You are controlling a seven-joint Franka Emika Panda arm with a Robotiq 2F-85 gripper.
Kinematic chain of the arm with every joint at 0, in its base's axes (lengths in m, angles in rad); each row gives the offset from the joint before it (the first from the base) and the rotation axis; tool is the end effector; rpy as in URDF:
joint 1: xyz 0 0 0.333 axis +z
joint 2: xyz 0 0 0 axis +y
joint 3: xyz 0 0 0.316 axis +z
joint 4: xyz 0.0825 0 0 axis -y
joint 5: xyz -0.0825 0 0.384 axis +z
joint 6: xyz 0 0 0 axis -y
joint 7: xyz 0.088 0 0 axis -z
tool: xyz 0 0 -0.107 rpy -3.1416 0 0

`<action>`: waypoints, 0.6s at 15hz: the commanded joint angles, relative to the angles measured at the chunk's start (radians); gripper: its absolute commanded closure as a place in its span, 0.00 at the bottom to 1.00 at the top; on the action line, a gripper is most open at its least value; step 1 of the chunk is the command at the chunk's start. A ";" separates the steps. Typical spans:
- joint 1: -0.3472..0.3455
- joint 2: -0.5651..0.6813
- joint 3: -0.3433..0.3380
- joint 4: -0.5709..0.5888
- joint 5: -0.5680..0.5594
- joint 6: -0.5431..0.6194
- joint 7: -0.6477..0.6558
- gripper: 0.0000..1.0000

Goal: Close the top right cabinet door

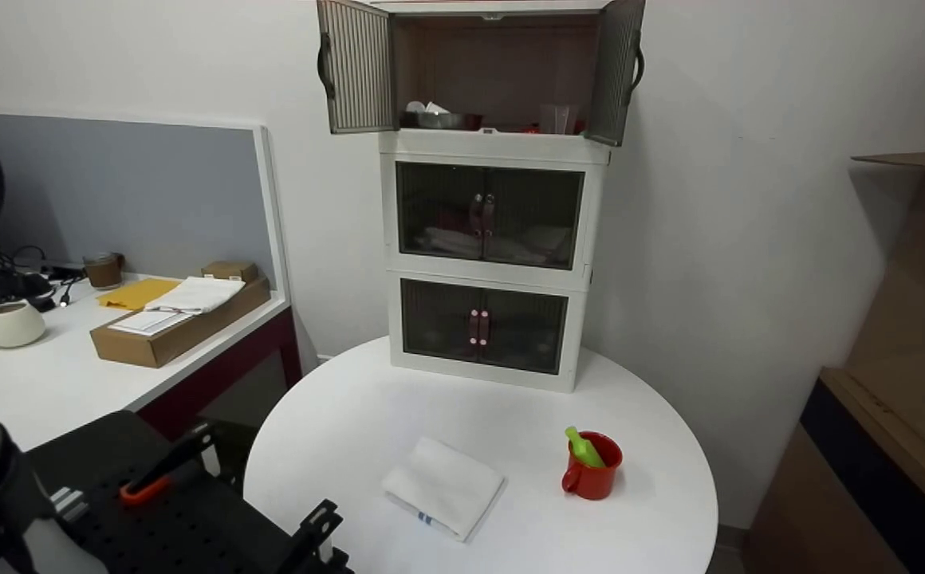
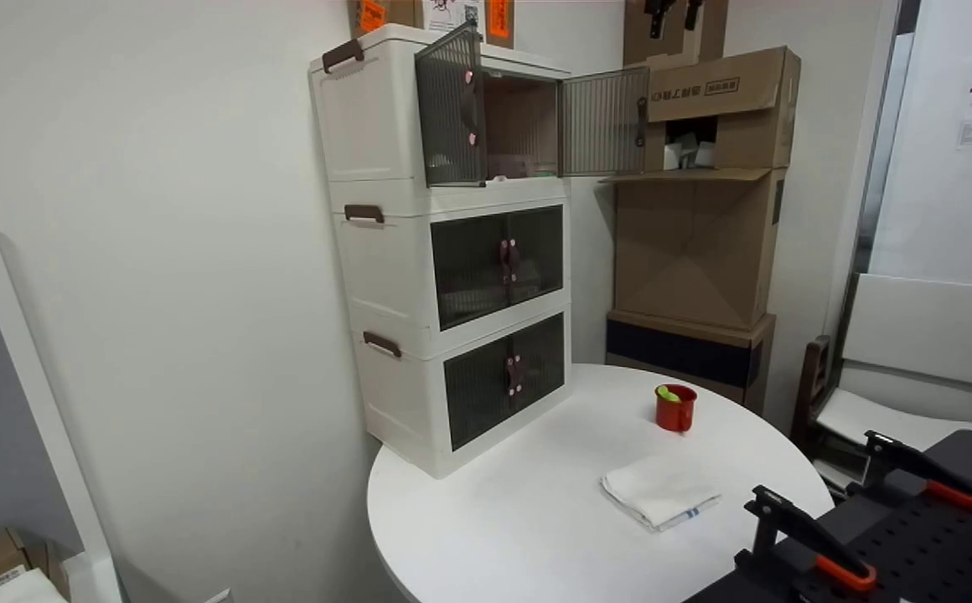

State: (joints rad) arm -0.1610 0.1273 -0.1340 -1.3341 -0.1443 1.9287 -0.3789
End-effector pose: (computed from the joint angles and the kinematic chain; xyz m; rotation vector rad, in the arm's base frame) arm 0.5932 -0.1834 0.7055 2.7790 0.1493 0.5514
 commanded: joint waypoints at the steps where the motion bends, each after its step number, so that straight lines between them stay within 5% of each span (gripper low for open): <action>1: -0.048 0.170 0.015 0.185 0.139 -0.076 -0.208 0.00; 9: -0.092 0.326 0.084 0.389 0.188 -0.210 -0.465 0.00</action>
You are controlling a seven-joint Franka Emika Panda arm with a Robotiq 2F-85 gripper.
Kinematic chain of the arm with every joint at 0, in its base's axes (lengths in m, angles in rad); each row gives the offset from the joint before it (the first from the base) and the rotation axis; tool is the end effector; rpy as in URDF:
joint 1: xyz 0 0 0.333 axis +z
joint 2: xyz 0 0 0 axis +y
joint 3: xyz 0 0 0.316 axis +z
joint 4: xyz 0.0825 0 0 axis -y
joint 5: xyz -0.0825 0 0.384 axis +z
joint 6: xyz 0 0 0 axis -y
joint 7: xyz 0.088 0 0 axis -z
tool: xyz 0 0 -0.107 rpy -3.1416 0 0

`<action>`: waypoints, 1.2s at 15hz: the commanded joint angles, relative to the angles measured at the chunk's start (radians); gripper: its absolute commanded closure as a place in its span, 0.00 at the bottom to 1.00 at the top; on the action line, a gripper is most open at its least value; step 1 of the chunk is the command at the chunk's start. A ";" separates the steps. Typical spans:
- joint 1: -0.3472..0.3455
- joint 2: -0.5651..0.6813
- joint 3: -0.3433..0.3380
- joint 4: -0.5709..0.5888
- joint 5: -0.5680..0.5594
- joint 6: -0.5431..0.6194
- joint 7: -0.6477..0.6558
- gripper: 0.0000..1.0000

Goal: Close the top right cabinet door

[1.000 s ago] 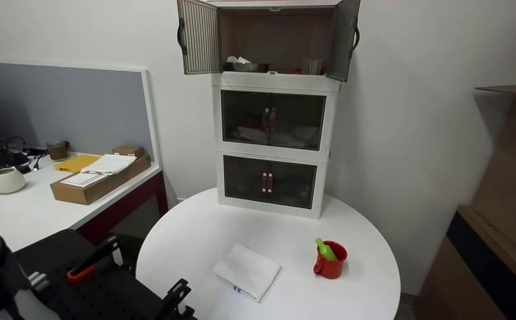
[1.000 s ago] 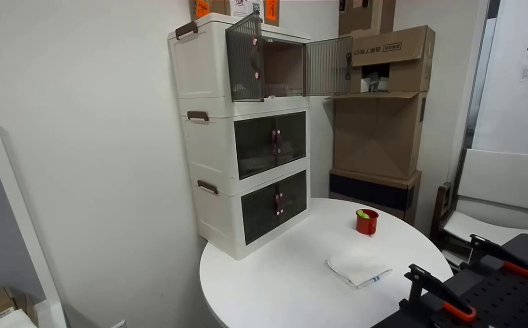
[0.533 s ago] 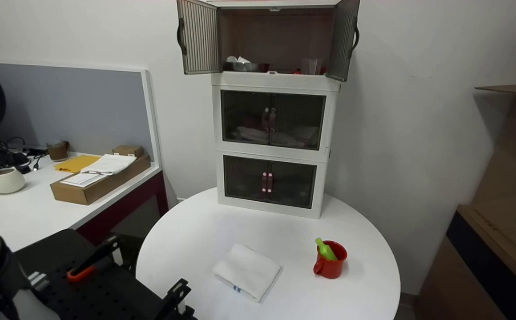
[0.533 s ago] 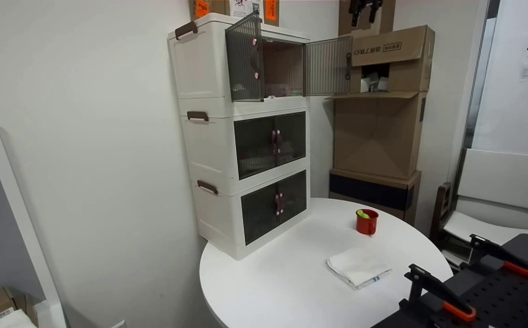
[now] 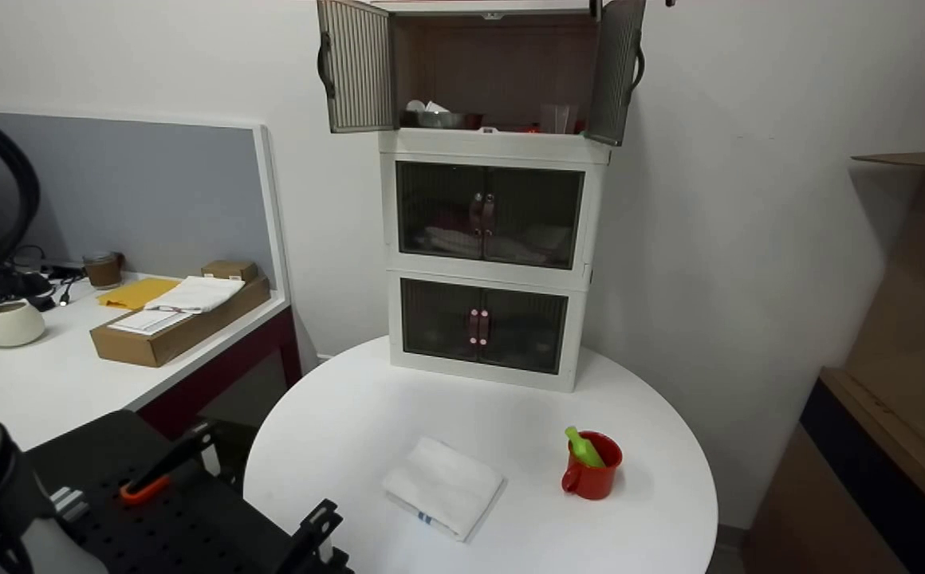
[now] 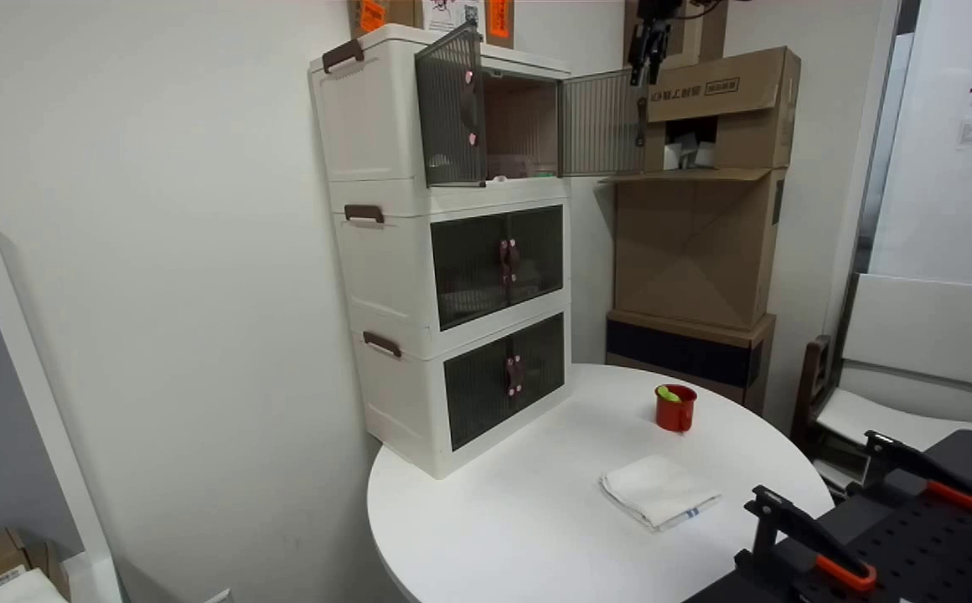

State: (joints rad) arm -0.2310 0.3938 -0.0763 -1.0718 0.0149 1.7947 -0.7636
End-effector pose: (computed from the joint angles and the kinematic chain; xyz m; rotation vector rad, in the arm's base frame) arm 0.6602 -0.1945 0.6433 2.8546 0.6776 0.4105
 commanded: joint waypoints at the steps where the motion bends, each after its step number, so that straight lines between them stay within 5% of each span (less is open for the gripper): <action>1: -0.021 0.066 0.033 0.143 0.028 -0.090 -0.103 0.00; 10: 0.001 0.099 0.099 0.181 0.106 -0.252 -0.151 0.00; 18: 0.034 0.107 0.160 0.150 0.160 -0.165 -0.049 0.00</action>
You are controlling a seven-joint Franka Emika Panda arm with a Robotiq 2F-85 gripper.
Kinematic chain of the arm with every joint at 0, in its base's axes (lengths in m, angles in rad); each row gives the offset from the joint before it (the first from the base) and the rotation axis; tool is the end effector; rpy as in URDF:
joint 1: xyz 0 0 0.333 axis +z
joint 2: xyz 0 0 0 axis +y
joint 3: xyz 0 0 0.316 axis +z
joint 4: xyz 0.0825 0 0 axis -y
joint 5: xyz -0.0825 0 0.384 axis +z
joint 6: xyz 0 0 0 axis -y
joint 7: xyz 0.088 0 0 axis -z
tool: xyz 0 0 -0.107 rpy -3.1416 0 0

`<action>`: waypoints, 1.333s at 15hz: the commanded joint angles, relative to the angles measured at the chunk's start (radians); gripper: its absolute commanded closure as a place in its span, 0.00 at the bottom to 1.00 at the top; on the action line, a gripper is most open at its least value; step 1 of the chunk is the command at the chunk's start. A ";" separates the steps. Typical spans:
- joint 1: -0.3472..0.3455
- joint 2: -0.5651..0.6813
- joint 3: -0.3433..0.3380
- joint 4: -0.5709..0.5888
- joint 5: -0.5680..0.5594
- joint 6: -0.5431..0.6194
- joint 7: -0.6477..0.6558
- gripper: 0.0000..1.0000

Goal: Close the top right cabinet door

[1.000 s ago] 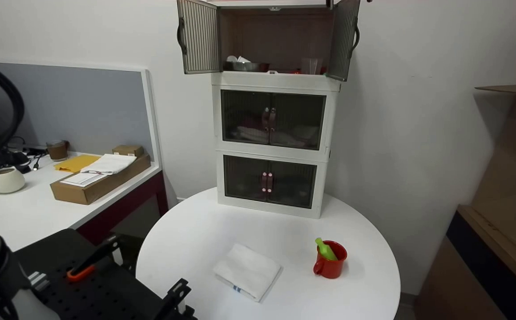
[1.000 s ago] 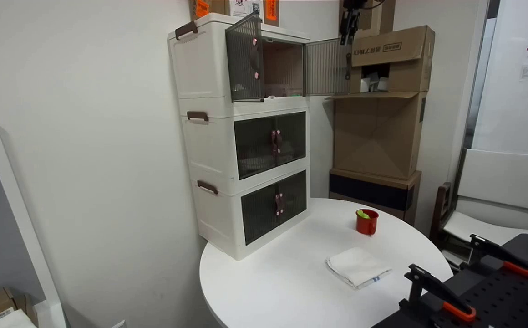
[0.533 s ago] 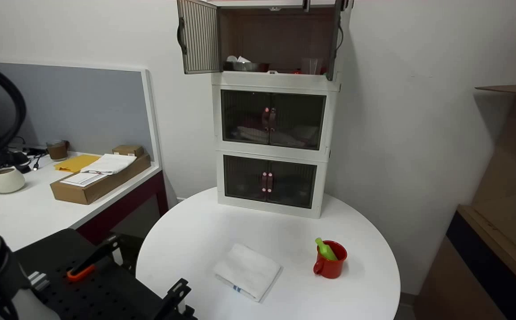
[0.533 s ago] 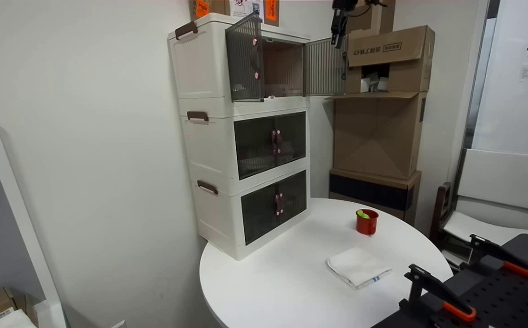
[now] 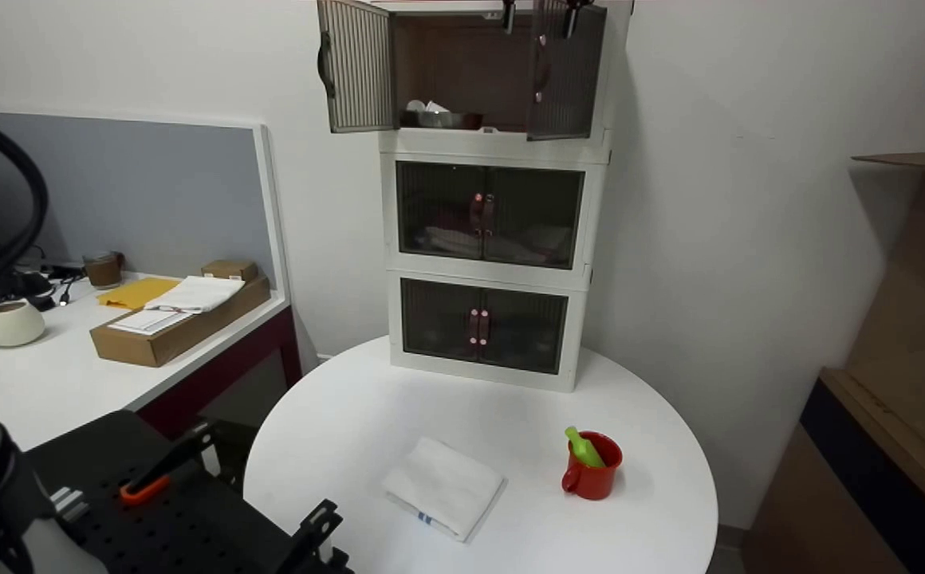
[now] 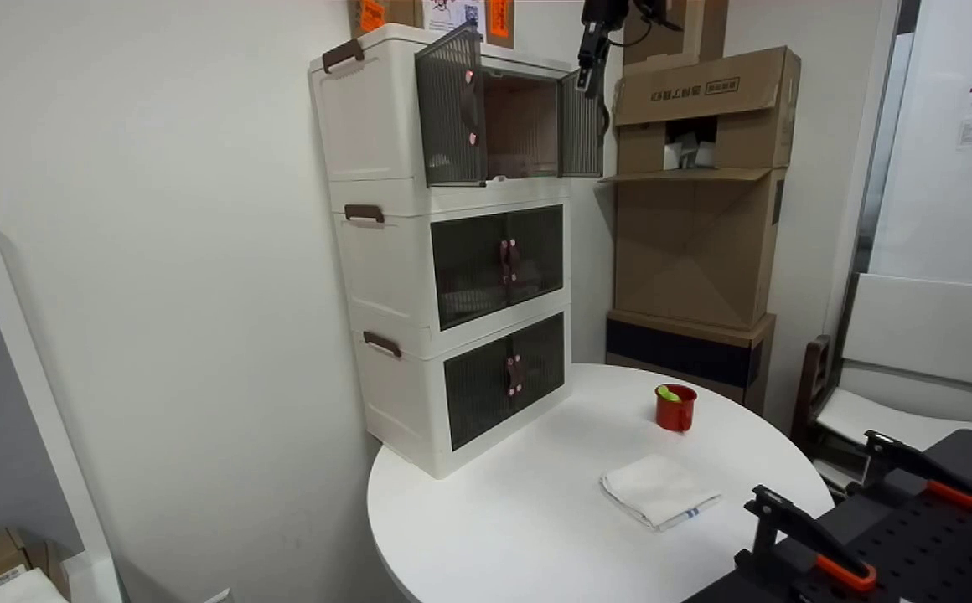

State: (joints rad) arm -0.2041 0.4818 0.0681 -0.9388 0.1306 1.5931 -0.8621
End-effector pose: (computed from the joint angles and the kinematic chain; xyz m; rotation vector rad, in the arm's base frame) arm 0.6850 -0.0946 0.6254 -2.8645 -1.0849 -0.3539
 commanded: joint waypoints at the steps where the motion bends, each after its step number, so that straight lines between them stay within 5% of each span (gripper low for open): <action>1: 0.016 0.018 0.017 0.011 0.038 0.046 0.065 0.00; 9: 0.052 0.032 0.056 -0.014 0.056 0.138 0.137 0.00; 16: 0.078 0.081 0.063 -0.028 0.145 0.461 0.382 0.00; 20: 0.095 0.090 0.065 -0.068 0.125 0.546 0.438 0.00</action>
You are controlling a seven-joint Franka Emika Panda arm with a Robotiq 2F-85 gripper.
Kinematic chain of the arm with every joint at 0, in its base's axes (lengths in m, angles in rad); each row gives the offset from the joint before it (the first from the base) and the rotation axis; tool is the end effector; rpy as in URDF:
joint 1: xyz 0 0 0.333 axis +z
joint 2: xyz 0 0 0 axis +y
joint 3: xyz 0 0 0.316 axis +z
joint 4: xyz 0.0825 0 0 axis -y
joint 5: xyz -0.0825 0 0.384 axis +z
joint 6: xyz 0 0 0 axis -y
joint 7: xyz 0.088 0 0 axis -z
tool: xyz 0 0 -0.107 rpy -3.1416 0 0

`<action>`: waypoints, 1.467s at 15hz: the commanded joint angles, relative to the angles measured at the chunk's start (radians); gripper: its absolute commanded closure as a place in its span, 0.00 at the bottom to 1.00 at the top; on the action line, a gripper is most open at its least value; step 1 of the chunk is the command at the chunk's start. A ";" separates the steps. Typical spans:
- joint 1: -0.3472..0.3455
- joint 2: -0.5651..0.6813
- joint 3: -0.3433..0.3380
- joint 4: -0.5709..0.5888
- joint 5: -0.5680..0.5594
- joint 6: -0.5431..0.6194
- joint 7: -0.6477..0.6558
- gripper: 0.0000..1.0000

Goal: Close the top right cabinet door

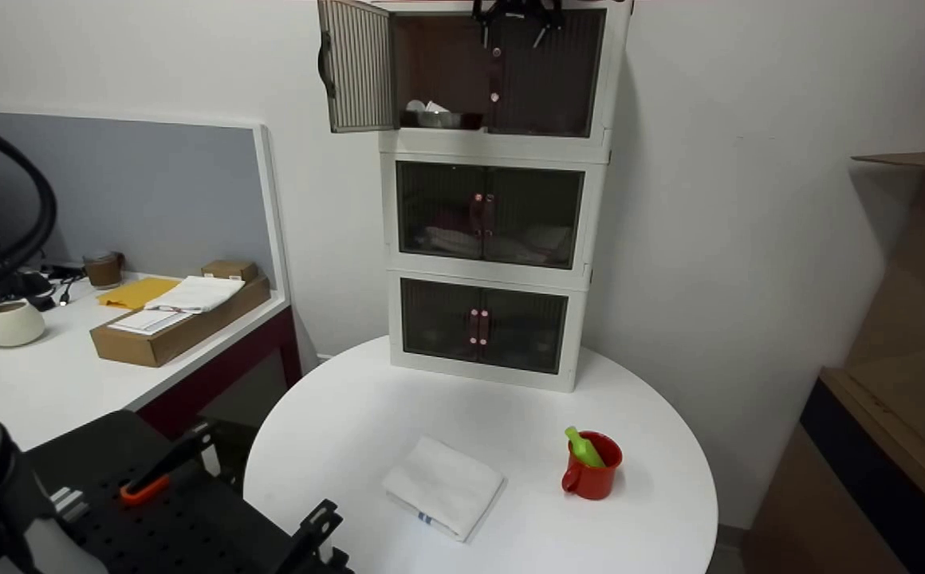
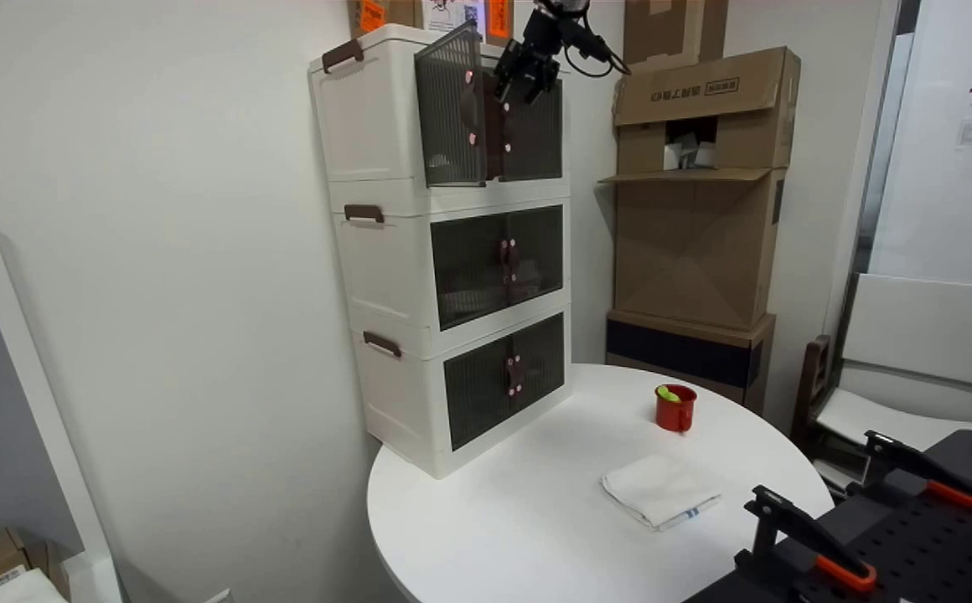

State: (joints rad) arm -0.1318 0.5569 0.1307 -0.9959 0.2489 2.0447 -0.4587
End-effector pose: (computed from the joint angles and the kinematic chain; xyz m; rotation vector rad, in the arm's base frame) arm 0.7463 -0.0202 0.5992 -2.7981 -0.5127 -0.8077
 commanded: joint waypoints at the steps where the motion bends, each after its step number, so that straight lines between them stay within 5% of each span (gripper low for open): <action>1: 0.024 0.011 0.003 -0.023 0.003 0.108 0.039 0.00; 8: 0.014 -0.121 -0.046 -0.138 -0.122 0.010 0.034 0.00; 13: 0.014 -0.338 -0.115 -0.404 -0.268 -0.019 0.099 0.00; 18: 0.031 -0.504 -0.132 -0.659 -0.386 -0.062 0.339 0.00; 22: 0.069 -0.622 -0.138 -0.875 -0.375 -0.049 0.549 0.00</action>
State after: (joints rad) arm -0.0968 0.0569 0.0036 -1.6769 -0.1107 1.9630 -0.0552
